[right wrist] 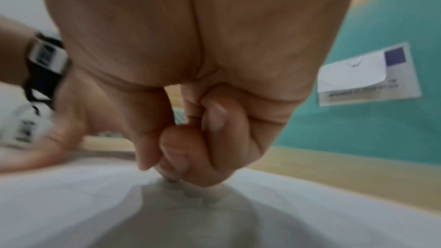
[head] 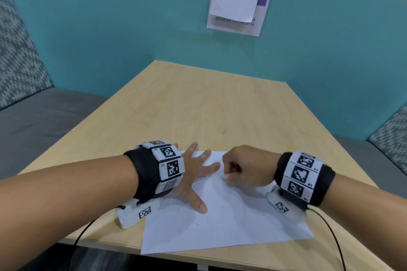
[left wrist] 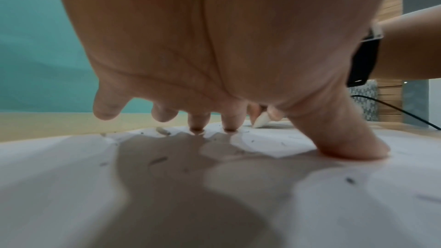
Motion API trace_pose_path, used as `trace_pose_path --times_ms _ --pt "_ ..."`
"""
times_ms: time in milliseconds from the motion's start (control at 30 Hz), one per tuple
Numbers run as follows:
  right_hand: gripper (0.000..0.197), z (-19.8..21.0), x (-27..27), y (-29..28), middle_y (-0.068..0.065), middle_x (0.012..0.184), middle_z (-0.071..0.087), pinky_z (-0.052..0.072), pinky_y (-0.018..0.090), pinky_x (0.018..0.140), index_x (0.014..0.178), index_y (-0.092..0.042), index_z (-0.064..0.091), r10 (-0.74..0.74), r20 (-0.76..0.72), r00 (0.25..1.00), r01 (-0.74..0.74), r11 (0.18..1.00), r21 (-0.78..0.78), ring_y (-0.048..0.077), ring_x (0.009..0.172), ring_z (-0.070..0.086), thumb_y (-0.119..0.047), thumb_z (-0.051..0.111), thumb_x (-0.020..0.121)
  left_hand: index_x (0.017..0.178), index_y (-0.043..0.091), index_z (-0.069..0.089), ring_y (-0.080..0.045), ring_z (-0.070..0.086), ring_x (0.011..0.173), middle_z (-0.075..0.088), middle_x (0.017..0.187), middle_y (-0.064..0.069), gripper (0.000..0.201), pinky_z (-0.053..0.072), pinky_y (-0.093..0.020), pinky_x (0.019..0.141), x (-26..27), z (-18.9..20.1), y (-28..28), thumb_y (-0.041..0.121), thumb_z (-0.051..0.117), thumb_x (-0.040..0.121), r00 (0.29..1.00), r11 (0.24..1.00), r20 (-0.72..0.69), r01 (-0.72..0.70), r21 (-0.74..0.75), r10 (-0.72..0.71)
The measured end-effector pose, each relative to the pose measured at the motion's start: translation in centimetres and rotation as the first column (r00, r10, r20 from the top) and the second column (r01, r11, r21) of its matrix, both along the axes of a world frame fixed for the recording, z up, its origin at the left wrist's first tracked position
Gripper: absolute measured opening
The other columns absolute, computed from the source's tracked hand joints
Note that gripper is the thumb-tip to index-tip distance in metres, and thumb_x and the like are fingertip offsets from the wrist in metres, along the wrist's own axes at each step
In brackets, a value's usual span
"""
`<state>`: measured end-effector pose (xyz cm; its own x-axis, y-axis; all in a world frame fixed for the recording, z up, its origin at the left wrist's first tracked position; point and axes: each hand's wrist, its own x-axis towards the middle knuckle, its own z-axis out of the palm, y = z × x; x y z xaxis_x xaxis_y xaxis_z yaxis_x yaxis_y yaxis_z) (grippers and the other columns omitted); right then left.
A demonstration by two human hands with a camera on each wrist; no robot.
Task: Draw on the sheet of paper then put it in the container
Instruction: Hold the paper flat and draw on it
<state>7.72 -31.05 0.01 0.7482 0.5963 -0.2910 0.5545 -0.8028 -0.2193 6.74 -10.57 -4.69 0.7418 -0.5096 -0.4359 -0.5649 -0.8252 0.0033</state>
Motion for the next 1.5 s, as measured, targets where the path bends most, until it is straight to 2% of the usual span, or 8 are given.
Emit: trace_pose_path --times_ms 100,267,400,567,700,867,967,1500 --pt "0.011 -0.6 -2.6 1.1 -0.007 0.068 0.057 0.04 0.018 0.059 0.086 -0.011 0.062 0.124 -0.082 0.989 -0.122 0.992 0.02 0.011 0.063 0.049 -0.022 0.063 0.085 0.147 0.055 -0.023 -0.037 -0.027 0.147 -0.023 0.165 0.004 0.115 -0.007 -0.075 0.11 0.1 0.1 0.0 0.089 0.052 0.066 1.0 1.0 -0.001 0.013 -0.01 -0.013" --pt "0.01 0.0 1.0 -0.5 -0.011 0.069 0.054 0.038 0.022 0.06 0.084 -0.013 0.063 -0.026 0.026 0.999 0.026 1.0 0.005 0.008 0.061 0.046 -0.023 0.065 0.085 0.15 0.05 -0.02 -0.034 -0.029 0.147 -0.026 0.163 0.006 0.115 -0.007 -0.073 0.111 0.0 0.2 0.0 0.088 0.052 0.069 1.0 1.0 -0.009 -0.003 0.01 0.003" --pt "0.012 -0.6 -1.5 0.6 0.0 0.073 0.061 0.042 0.024 0.061 0.088 -0.011 0.063 0.098 -0.061 0.993 -0.099 0.995 -0.004 0.012 0.063 0.048 -0.023 0.064 0.085 0.147 0.056 -0.022 -0.037 -0.027 0.147 -0.022 0.165 0.004 0.116 -0.007 -0.075 0.109 0.0 0.2 0.0 0.087 0.055 0.066 1.0 1.0 -0.009 0.006 -0.03 -0.006" --pt "0.011 0.2 1.5 -0.9 -0.01 0.071 0.055 0.039 0.024 0.061 0.084 -0.015 0.062 -0.052 0.034 0.998 0.052 0.999 -0.015 0.01 0.064 0.048 -0.025 0.065 0.085 0.151 0.049 -0.019 -0.034 -0.029 0.147 -0.026 0.163 0.007 0.115 -0.007 -0.073 0.111 -0.1 0.3 0.0 0.087 0.053 0.07 1.0 1.0 -0.012 -0.008 0.009 0.008" --pt "0.012 -0.7 -1.2 0.4 0.009 0.078 0.065 0.042 0.027 0.061 0.085 -0.01 0.061 0.082 -0.055 0.995 -0.082 0.997 -0.01 0.013 0.064 0.047 -0.022 0.063 0.085 0.147 0.055 -0.024 -0.036 -0.028 0.147 -0.024 0.164 0.006 0.118 -0.007 -0.075 0.109 0.2 0.0 -0.1 0.089 0.05 0.061 1.0 1.0 -0.017 0.0 -0.008 0.0" --pt "0.009 0.0 1.6 -1.0 -0.012 0.071 0.055 0.038 0.022 0.059 0.081 -0.018 0.06 -0.063 0.038 0.997 0.064 0.998 -0.019 0.014 0.068 0.05 -0.025 0.065 0.085 0.151 0.049 -0.02 -0.034 -0.03 0.147 -0.027 0.163 0.007 0.118 -0.006 -0.074 0.11 0.1 0.0 0.0 0.09 0.046 0.063 1.0 1.0 -0.018 0.004 0.026 -0.003" --pt "0.01 -0.8 0.3 0.0 -0.01 0.072 0.056 0.038 0.02 0.058 0.087 -0.016 0.063 0.029 0.009 1.0 -0.029 0.999 -0.032 0.013 0.066 0.049 -0.025 0.064 0.086 0.151 0.05 -0.02 -0.034 -0.03 0.147 -0.026 0.163 0.007 0.118 -0.008 -0.073 0.11 0.1 0.1 0.0 0.089 0.048 0.062 1.0 1.0 -0.024 -0.007 -0.002 0.007" --pt "0.012 -0.6 0.9 0.8 -0.014 0.071 0.051 0.037 0.02 0.058 0.09 -0.014 0.064 0.023 0.012 1.0 -0.022 1.0 -0.017 0.004 0.062 0.046 -0.025 0.065 0.087 0.148 0.054 -0.023 -0.034 -0.029 0.147 -0.025 0.163 0.007 0.117 -0.006 -0.073 0.11 0.2 -0.1 0.1 0.09 0.049 0.063 1.0 1.0 -0.014 -0.007 -0.01 0.007"
